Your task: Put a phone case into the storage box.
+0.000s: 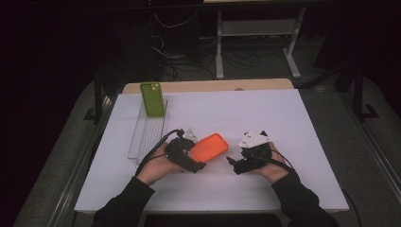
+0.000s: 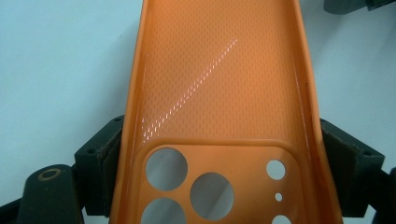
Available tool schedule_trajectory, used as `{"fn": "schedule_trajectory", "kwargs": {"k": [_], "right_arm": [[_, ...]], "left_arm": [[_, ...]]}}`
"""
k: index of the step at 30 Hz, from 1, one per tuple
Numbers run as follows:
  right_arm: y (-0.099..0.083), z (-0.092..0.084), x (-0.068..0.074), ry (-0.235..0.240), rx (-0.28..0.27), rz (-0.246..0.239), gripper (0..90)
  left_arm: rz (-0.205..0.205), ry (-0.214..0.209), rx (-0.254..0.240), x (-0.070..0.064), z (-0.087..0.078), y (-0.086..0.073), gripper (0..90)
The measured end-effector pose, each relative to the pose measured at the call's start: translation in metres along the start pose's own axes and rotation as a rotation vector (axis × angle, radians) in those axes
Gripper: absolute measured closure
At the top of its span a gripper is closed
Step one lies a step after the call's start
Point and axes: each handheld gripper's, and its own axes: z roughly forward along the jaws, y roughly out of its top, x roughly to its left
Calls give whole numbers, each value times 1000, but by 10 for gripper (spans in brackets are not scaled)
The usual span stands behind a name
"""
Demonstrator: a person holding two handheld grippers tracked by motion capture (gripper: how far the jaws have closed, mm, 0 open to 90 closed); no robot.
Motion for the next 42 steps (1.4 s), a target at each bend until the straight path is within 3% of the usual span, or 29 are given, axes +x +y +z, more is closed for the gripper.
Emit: {"fn": "schedule_trajectory", "kwargs": {"k": [18, 22, 24, 26, 28, 30, 33, 35, 36, 37, 38, 40, 42], "right_arm": [[0, 1, 17, -106, 1, -289, 0], [1, 1, 20, -137, 0, -373, 0], [1, 1, 23, -154, -6, -415, 0], [1, 1, 25, -169, 2, -455, 0], [1, 3, 29, -179, -8, -465, 0], [1, 3, 28, -186, 9, -550, 0], [0, 5, 33, -220, 3, -565, 0], [1, 6, 32, -227, 5, -652, 0], [0, 6, 34, -238, -10, -636, 0], [0, 6, 36, -250, -8, -651, 0], [1, 6, 35, -264, -8, -695, 0], [1, 6, 38, -276, -14, -698, 0], [2, 6, 39, -288, -7, -749, 0]], "left_arm": [[15, 1, 2, 1, 0, 0, 157], [21, -3, 7, 1, -1, 0, 157], [-3, -5, -15, 0, 1, 0, 157], [-2, -5, -13, 0, 1, 0, 157], [-11, -6, -18, -1, 1, 0, 157], [-9, -8, -14, -1, 1, 0, 157], [-6, -8, -13, 0, 1, 0, 157], [-7, -9, -13, 0, 1, 0, 157], [-9, -9, -11, 0, 1, 0, 157], [-9, -9, -10, 0, 1, 0, 157], [-1, -8, -7, 0, 1, 0, 157], [-6, -13, -8, 0, 1, 0, 157], [-14, -14, -7, 0, 1, 0, 157]]}}
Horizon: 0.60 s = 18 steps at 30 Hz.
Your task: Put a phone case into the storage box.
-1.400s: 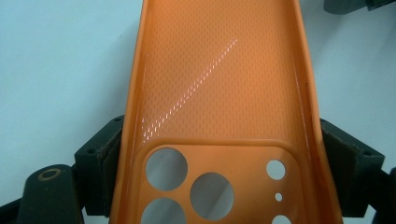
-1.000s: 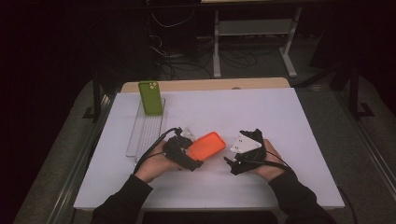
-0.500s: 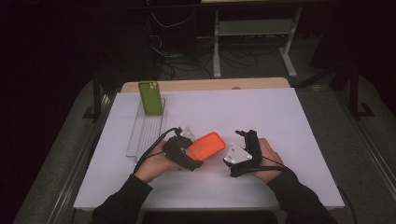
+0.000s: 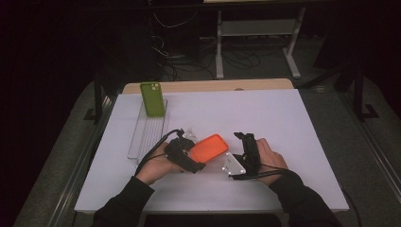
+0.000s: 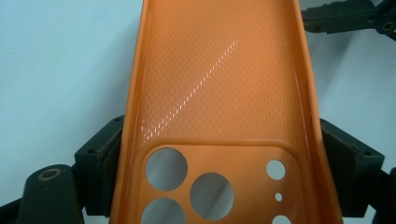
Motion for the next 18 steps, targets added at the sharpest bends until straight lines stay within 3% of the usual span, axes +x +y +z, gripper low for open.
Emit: {"fn": "schedule_trajectory", "kwargs": {"k": [4, 6, 8, 10, 14, 15, 16, 18], "right_arm": [[3, -1, 3, -26, 3, -39, 0], [5, -1, 5, -51, -3, -80, 0], [7, -1, 7, -68, -19, -88, 0], [9, 0, 9, -81, -28, -98, 0], [15, 3, 11, -83, -39, -130, 0], [16, 3, 13, -80, -37, -113, 0], [17, 5, 12, -86, -47, -157, 0], [20, 8, 13, -96, -69, -178, 0]], "left_arm": [[-4, -7, 4, 0, 0, 0, 157], [20, -8, 25, 2, -2, 1, 157], [28, -4, 23, 4, -3, 2, 157], [-1, -9, -1, 2, -2, 2, 157], [37, -13, 28, 6, -4, 5, 157], [41, -9, 23, 6, -4, 5, 157], [35, -9, 24, 5, -4, 5, 157], [34, -13, 19, 5, -4, 6, 157]]}}
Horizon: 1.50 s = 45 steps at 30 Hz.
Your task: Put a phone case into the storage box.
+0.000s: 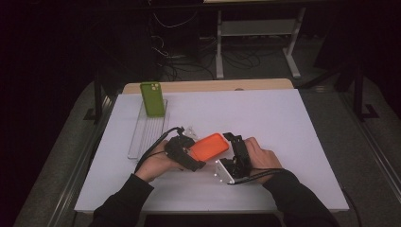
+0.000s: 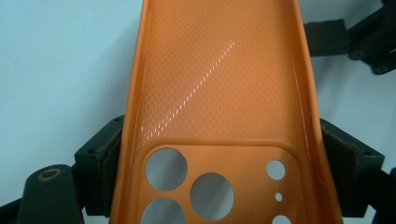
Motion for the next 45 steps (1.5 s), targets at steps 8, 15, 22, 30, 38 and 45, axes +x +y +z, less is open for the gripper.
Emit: {"fn": "schedule_trajectory", "kwargs": {"k": [8, 15, 22, 30, 38, 45], "right_arm": [[10, 9, 5, -12, -25, -48, 0], [14, 14, 7, -25, -25, -91, 56], [17, 12, 12, -38, -12, -111, 258], [16, 9, 11, -42, -3, -117, 486], [20, 7, 15, -53, -32, -153, 644], [20, 6, 15, -44, -38, -172, 763]], "left_arm": [[3, 0, -11, 1, -2, 3, 156], [-1, -1, -10, 1, -4, 3, 156], [1, -3, -21, 0, -4, 3, 156], [2, -3, -27, -1, -4, 3, 156], [7, -6, -21, -1, -4, 3, 156], [5, -12, -27, 0, -4, 3, 155]]}}
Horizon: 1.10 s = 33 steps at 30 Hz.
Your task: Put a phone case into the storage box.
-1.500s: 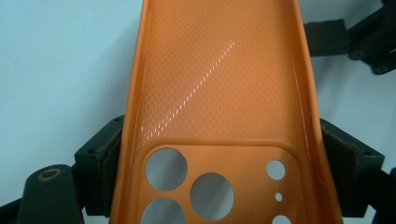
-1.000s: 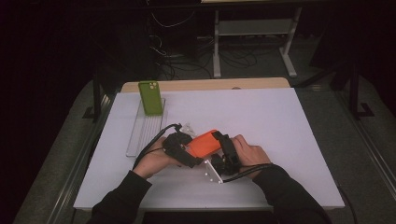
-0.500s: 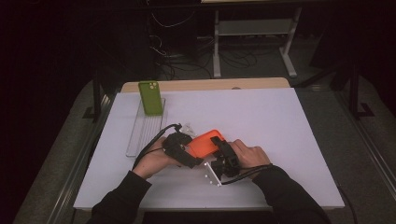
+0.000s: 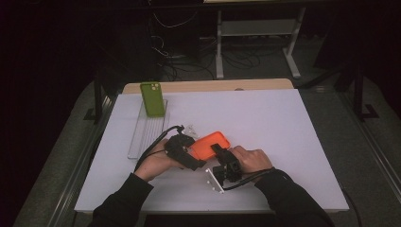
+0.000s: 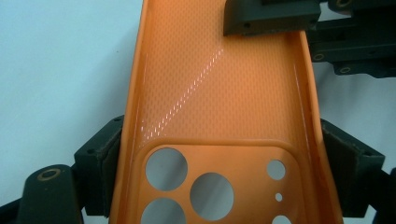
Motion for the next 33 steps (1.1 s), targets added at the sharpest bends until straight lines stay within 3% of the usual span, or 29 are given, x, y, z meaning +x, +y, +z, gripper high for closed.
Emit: {"fn": "schedule_trajectory", "kwargs": {"k": [5, 7, 10, 12, 13, 18, 23, 25, 27, 30, 31, 33], "right_arm": [[1, 0, 1, 15, 5, -23, 775], [2, 0, 1, 12, 5, -24, 776], [2, 0, 1, 0, 5, -11, 777], [1, -1, 1, 1, 7, -13, 777], [1, -1, 1, -2, 11, -10, 777], [-2, -1, 0, -2, 20, 1, 776], [-9, -1, -3, -10, 37, 0, 776], [-11, -1, -3, -9, 42, 16, 776], [-13, -1, -4, -11, 47, 28, 776], [-17, -1, -5, -13, 56, 37, 776], [-18, -1, -6, 14, 66, 28, 776], [-20, -1, -7, 23, 74, 53, 777]], "left_arm": [[-5, -10, 3, 1, 1, -1, 152], [-33, -13, -30, 0, 2, -1, 147], [4, 8, -32, 1, -1, -3, 131], [-34, -5, -60, -1, 0, -3, 95], [-8, -9, -40, 1, -2, -3, 71], [20, -24, -44, 2, -7, -6, 12], [-7, -26, -81, 3, -14, -8, 6], [10, -26, -76, 5, -17, -10, 6], [-1, -25, -97, 5, -18, -11, 5], [14, -18, -77, 9, -22, -13, 4], [8, -13, -85, 10, -22, -14, 4], [-4, -11, -97, 10, -22, -15, 4]]}}
